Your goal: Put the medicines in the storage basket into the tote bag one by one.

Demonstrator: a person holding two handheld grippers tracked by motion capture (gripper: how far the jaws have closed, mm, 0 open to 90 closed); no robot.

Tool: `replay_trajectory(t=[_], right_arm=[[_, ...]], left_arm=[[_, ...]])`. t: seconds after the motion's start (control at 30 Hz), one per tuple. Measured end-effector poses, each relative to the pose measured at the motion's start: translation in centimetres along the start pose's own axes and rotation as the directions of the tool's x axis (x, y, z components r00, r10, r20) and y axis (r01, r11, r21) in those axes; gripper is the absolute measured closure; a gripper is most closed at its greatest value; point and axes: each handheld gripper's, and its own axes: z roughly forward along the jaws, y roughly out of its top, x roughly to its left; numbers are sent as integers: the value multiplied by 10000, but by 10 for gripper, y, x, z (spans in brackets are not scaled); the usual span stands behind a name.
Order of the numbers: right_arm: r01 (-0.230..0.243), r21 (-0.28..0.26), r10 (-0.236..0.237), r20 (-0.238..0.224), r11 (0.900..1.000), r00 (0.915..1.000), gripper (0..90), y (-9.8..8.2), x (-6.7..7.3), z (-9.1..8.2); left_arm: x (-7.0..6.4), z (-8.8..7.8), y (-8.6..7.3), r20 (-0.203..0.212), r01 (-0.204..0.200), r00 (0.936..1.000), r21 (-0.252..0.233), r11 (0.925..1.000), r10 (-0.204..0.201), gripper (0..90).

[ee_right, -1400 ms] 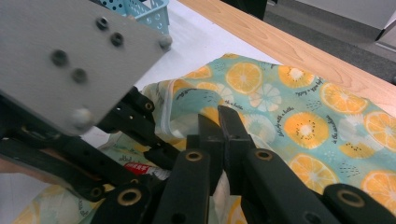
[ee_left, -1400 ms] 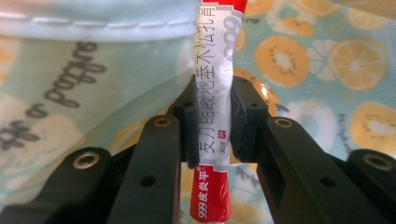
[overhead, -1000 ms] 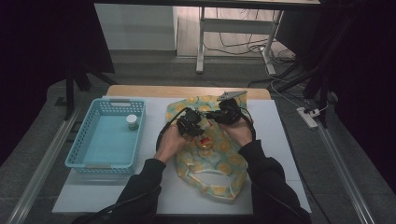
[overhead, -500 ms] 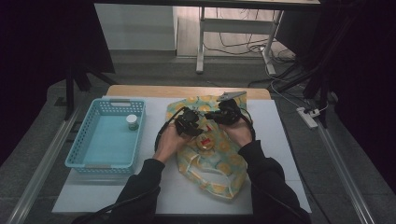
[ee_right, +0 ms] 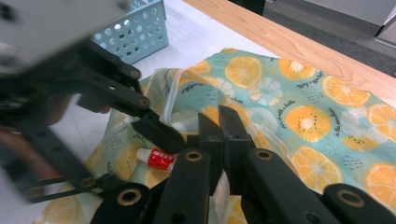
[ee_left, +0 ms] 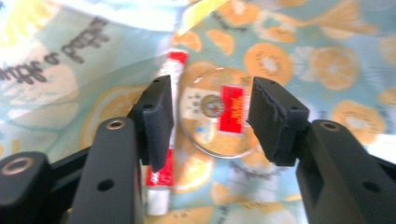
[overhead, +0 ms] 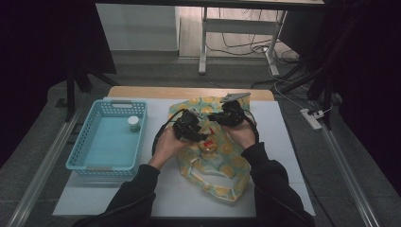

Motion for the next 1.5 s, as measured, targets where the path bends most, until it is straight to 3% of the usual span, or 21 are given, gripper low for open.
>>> replay_trajectory(t=[0.13, 0.5, 0.7, 0.97, 1.23, 1.5], right_arm=[[26, -6, -26, -9, 10000, 10000, 900, 0, 0, -1], [15, -10, -15, -22, 10000, 10000, 900, -2, 0, -2], [37, 5, -37, -45, 10000, 10000, 900, -2, 1, -1], [16, 31, -15, -40, 10000, 10000, 900, -3, 1, -2], [-11, 41, 11, -13, 10000, 10000, 900, -6, -1, -2], [-34, 53, 34, -22, 10000, 10000, 900, -6, 0, -3]], left_arm=[[-6, -10, -1, 299, -80, 9995, -172, 9998, 85, 428], [-5, -35, -11, 1002, 387, 9945, -720, 9966, -314, 273], [-3, -45, -18, 862, 493, 9954, -958, 9942, -411, 185], [5, -60, -29, 1014, 445, 9943, -1091, 9930, -334, 34], [15, -80, -43, 715, 552, 9965, -1576, 9860, -444, 13], [28, -95, -56, 552, 817, 9958, -1734, 9814, -732, 7]])
